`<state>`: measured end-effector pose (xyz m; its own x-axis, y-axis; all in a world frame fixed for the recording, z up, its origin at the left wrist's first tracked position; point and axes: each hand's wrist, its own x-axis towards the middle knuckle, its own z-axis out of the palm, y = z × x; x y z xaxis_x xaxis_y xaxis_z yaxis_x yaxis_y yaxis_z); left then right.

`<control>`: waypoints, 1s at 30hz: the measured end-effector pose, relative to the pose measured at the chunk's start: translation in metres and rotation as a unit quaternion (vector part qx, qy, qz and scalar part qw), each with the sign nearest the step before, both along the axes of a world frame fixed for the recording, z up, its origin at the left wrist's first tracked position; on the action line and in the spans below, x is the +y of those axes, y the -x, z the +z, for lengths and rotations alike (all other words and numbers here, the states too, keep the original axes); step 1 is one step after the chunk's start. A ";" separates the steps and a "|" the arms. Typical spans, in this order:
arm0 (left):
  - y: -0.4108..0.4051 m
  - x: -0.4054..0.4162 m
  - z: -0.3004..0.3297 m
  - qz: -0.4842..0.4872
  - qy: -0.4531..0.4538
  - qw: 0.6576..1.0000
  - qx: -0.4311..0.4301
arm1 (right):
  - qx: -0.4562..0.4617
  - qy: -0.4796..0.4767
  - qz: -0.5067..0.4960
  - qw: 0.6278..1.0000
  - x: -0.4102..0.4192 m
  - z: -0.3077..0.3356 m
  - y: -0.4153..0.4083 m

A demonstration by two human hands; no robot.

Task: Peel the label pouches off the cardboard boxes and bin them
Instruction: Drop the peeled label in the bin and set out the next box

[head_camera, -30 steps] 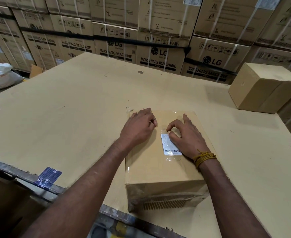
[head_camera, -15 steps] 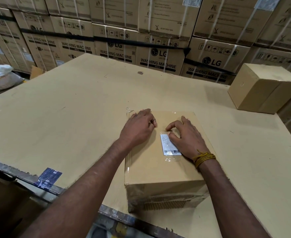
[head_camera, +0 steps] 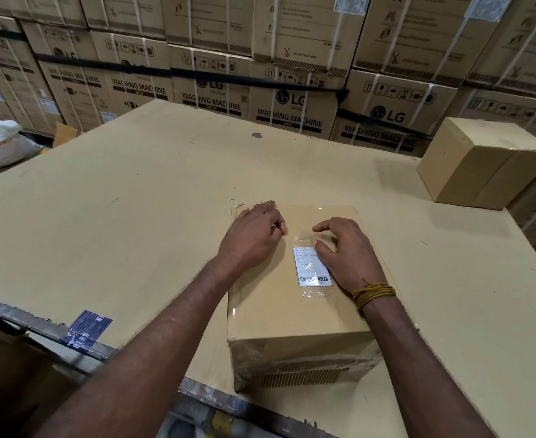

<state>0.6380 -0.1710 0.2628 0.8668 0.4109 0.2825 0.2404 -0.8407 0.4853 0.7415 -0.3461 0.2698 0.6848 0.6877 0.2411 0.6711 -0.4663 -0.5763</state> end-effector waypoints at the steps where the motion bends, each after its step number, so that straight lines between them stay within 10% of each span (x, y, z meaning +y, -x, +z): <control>1: 0.000 0.000 0.000 -0.001 0.002 1.000 0.000 | -0.003 0.010 -0.002 1.000 0.001 -0.001 -0.001; 30: 0.000 -0.002 0.000 0.002 -0.002 1.000 -0.002 | -0.096 0.088 -0.043 0.991 0.012 0.009 0.013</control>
<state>0.6380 -0.1727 0.2631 0.8636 0.4135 0.2883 0.2416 -0.8415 0.4832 0.7290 -0.3340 0.2791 0.6961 0.6716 0.2539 0.7137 -0.6087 -0.3466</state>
